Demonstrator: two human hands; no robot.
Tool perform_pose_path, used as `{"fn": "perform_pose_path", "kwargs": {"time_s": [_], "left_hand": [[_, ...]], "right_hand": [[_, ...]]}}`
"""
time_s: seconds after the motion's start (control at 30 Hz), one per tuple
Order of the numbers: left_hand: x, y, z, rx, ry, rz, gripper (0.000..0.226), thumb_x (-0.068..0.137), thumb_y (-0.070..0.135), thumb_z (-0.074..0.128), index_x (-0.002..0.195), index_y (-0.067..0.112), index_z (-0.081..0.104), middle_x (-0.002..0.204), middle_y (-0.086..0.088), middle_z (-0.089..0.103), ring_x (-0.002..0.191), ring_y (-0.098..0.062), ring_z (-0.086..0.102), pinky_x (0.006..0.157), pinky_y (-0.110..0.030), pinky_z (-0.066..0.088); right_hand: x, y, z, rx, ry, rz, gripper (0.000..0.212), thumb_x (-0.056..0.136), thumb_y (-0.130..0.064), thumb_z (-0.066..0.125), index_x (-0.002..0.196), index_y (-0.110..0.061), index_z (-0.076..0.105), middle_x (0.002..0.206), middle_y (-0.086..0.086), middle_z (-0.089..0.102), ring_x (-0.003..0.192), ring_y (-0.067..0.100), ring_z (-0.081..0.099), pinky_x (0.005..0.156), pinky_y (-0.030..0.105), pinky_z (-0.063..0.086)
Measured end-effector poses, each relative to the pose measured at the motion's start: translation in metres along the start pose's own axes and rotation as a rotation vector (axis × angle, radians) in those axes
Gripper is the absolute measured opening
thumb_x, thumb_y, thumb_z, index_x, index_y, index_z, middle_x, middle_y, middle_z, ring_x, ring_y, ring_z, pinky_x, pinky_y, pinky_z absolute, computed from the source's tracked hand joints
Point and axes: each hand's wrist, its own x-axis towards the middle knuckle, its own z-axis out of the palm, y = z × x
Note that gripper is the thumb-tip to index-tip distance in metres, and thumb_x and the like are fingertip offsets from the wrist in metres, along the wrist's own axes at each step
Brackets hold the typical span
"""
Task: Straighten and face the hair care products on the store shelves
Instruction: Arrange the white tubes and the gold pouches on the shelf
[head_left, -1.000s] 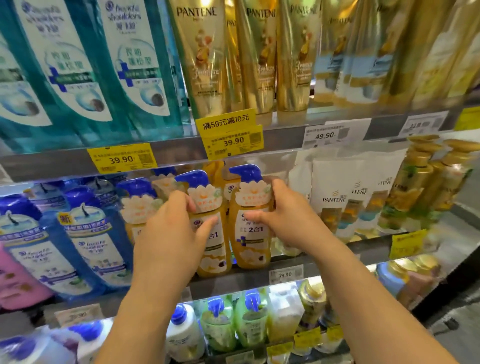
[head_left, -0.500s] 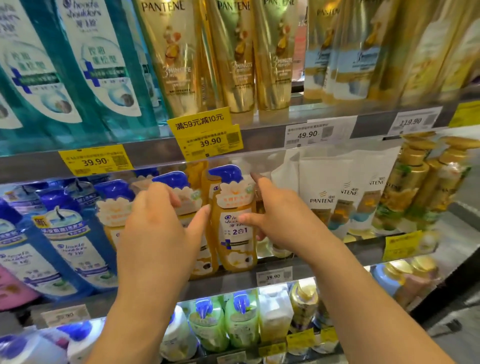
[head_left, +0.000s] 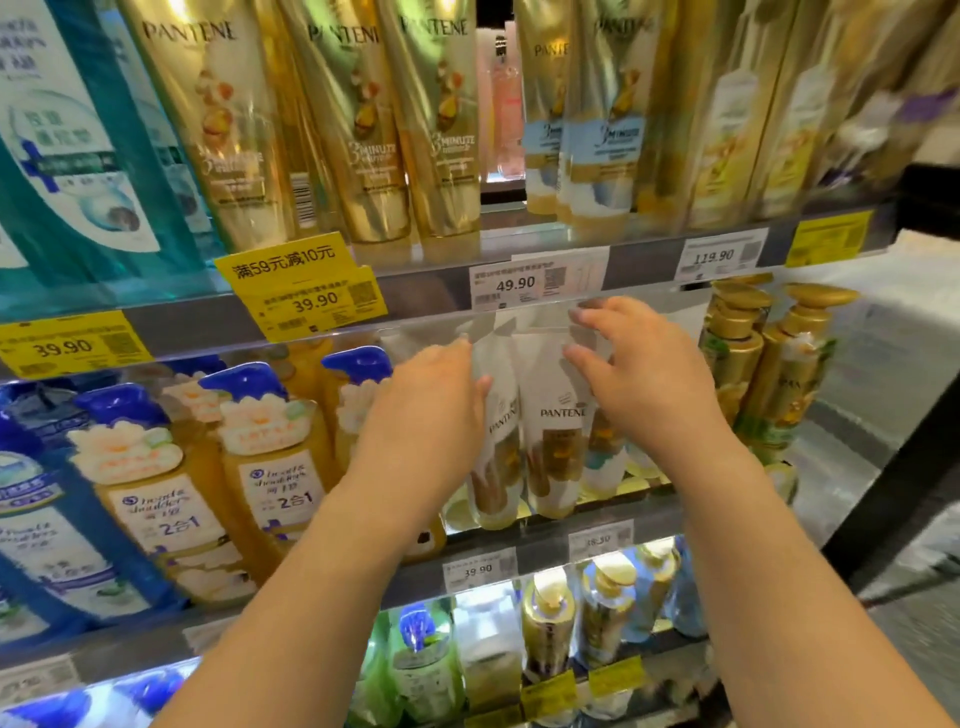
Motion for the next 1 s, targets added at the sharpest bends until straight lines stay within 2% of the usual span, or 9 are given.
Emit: {"fn": "perform_pose_path", "kwargs": {"time_s": [0.13, 0.2, 0.27, 0.33, 0.4, 0.43, 0.63, 0.77, 1.0], "left_hand": [[0.016, 0.010, 0.014, 0.050, 0.022, -0.071, 0.026, 0.098, 0.025, 0.057, 0.122, 0.016, 0.056, 0.111, -0.007, 0.063, 0.086, -0.023, 0.068, 0.074, -0.036, 0.056], [0.018, 0.012, 0.017, 0.099, 0.078, -0.078, 0.024, 0.096, 0.015, 0.059, 0.120, 0.015, 0.059, 0.107, -0.008, 0.066, 0.093, -0.026, 0.065, 0.068, -0.031, 0.048], [0.019, 0.010, 0.015, 0.125, 0.139, -0.081, 0.019, 0.096, 0.010, 0.056, 0.113, 0.015, 0.063, 0.101, -0.008, 0.068, 0.090, -0.025, 0.062, 0.063, -0.031, 0.038], [0.021, 0.004, 0.009, 0.136, 0.165, -0.100, 0.022, 0.092, 0.003, 0.052, 0.104, 0.016, 0.065, 0.098, -0.009, 0.069, 0.088, -0.026, 0.059, 0.063, -0.032, 0.036], [0.021, 0.000, 0.004, 0.137, 0.163, -0.111, 0.028, 0.088, 0.000, 0.050, 0.105, 0.015, 0.067, 0.099, -0.009, 0.070, 0.095, -0.029, 0.060, 0.065, -0.035, 0.038], [0.021, -0.001, 0.002, 0.138, 0.167, -0.108, 0.029, 0.088, 0.000, 0.051, 0.105, 0.016, 0.067, 0.100, -0.009, 0.070, 0.097, -0.031, 0.061, 0.066, -0.035, 0.039], [0.020, 0.002, -0.001, 0.214, 0.150, -0.118, 0.022, 0.089, 0.004, 0.053, 0.102, 0.018, 0.064, 0.099, -0.007, 0.069, 0.088, -0.026, 0.056, 0.064, -0.033, 0.034], [0.021, 0.001, -0.002, 0.233, 0.149, -0.133, 0.022, 0.090, 0.005, 0.054, 0.105, 0.019, 0.063, 0.101, -0.005, 0.068, 0.094, -0.027, 0.059, 0.066, -0.035, 0.038], [0.018, 0.001, -0.003, 0.179, 0.172, -0.120, 0.019, 0.093, 0.007, 0.057, 0.107, 0.018, 0.063, 0.102, -0.005, 0.069, 0.096, -0.026, 0.060, 0.069, -0.033, 0.041]], "right_hand": [[0.011, 0.011, 0.003, -0.082, -0.084, -0.038, 0.040, 0.103, -0.037, 0.049, 0.141, -0.027, 0.054, 0.132, 0.004, 0.062, 0.117, 0.030, 0.060, 0.087, 0.043, 0.049], [0.016, 0.013, 0.003, -0.104, -0.113, -0.074, 0.037, 0.103, -0.037, 0.049, 0.138, -0.028, 0.058, 0.125, 0.004, 0.067, 0.113, 0.030, 0.062, 0.083, 0.042, 0.049], [0.020, 0.015, 0.002, -0.073, -0.110, -0.095, 0.032, 0.102, -0.038, 0.051, 0.130, -0.029, 0.064, 0.120, 0.000, 0.071, 0.108, 0.026, 0.066, 0.083, 0.040, 0.051], [0.022, 0.016, 0.001, 0.027, -0.125, -0.087, 0.023, 0.101, -0.036, 0.053, 0.117, -0.033, 0.069, 0.100, -0.014, 0.073, 0.083, 0.011, 0.073, 0.077, 0.037, 0.056], [0.025, 0.016, 0.002, 0.138, -0.157, -0.064, 0.015, 0.101, -0.032, 0.055, 0.103, -0.036, 0.069, 0.079, -0.024, 0.064, 0.053, 0.000, 0.069, 0.068, 0.035, 0.058], [0.027, 0.017, 0.002, 0.178, -0.168, -0.056, 0.014, 0.101, -0.030, 0.056, 0.098, -0.037, 0.068, 0.077, -0.024, 0.062, 0.048, -0.001, 0.067, 0.067, 0.035, 0.059], [0.033, 0.019, 0.004, 0.267, -0.212, -0.074, 0.018, 0.100, -0.026, 0.057, 0.088, -0.039, 0.061, 0.082, -0.021, 0.064, 0.046, 0.000, 0.066, 0.072, 0.038, 0.058], [0.035, 0.020, 0.007, 0.269, -0.220, -0.078, 0.024, 0.100, -0.021, 0.055, 0.084, -0.038, 0.059, 0.080, -0.019, 0.065, 0.045, 0.000, 0.066, 0.068, 0.036, 0.058], [0.032, 0.021, 0.012, 0.280, -0.218, -0.111, 0.018, 0.102, -0.028, 0.054, 0.090, -0.041, 0.059, 0.086, -0.020, 0.063, 0.046, -0.001, 0.065, 0.059, 0.024, 0.052]]}}
